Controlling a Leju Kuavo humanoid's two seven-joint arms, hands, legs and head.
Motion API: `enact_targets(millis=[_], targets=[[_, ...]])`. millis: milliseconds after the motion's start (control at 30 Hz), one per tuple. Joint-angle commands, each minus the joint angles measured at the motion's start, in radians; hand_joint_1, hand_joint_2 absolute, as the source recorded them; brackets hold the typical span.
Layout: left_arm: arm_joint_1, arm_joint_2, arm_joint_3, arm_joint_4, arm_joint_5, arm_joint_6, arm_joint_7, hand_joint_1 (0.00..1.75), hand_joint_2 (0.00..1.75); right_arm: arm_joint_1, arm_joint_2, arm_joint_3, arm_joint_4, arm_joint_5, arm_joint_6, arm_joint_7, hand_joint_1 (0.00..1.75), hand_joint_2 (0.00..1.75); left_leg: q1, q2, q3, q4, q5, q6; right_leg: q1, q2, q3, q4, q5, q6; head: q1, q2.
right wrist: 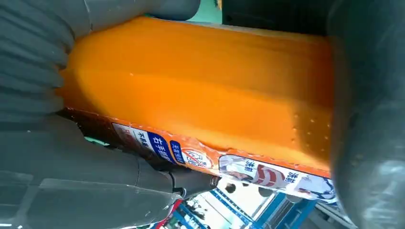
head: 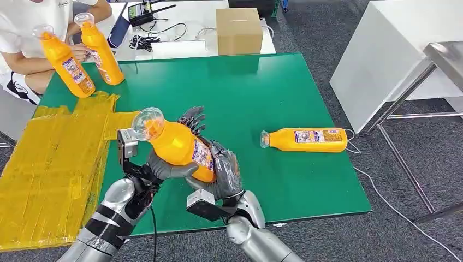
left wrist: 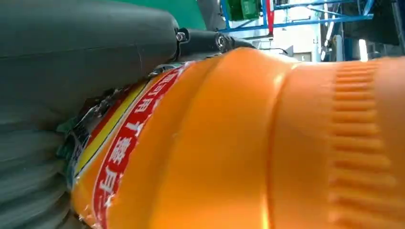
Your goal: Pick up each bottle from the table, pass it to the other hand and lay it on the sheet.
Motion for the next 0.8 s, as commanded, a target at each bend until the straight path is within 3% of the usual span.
enact_targets(millis=[33, 600, 633, 667, 800], targets=[[-0.055, -0.012, 0.051, 0.105, -0.001, 0.092, 0.0, 1.75, 1.75, -0.038, -0.014, 0.142, 0.001, 0.011, 0.02, -0.038, 1.75, 1.75, 0.0, 0.002, 0.004, 0.0, -0.001, -0.001, 0.0, 0.001, 0.003, 0.0, -0.001, 0.0, 0.0, 0.0], [-0.033, -0.029, 0.109, 0.078, 0.039, 0.167, -0.013, 1.75, 1.75, -0.045, -0.01, 0.142, 0.035, 0.001, 0.011, -0.026, 1.71, 1.75, 0.0, 0.002, 0.005, 0.0, -0.002, -0.002, 0.001, 0.001, 0.005, 0.0, -0.001, 0.0, 0.0, 0.0], [-0.03, -0.033, 0.118, 0.077, 0.047, 0.176, -0.015, 1.75, 1.75, -0.043, -0.01, 0.14, 0.034, 0.0, 0.006, -0.024, 0.96, 1.75, 0.001, 0.003, 0.007, 0.0, -0.003, -0.002, 0.001, 0.001, 0.007, 0.0, -0.002, 0.0, 0.0, 0.0], [-0.027, -0.033, 0.129, 0.075, 0.054, 0.187, -0.016, 1.75, 1.75, -0.04, -0.01, 0.135, 0.034, -0.003, 0.002, -0.022, 0.0, 1.75, 0.001, 0.002, 0.004, 0.0, -0.002, -0.001, 0.001, 0.001, 0.004, -0.001, -0.001, 0.0, 0.0, 0.0], [-0.018, -0.008, 0.158, 0.066, 0.034, 0.255, -0.031, 1.75, 1.75, -0.004, -0.042, 0.114, -0.076, -0.118, 0.117, -0.031, 0.0, 1.75, 0.001, 0.002, 0.006, -0.001, -0.002, -0.002, 0.001, 0.001, 0.005, -0.001, -0.002, 0.0, 0.0, 0.0]])
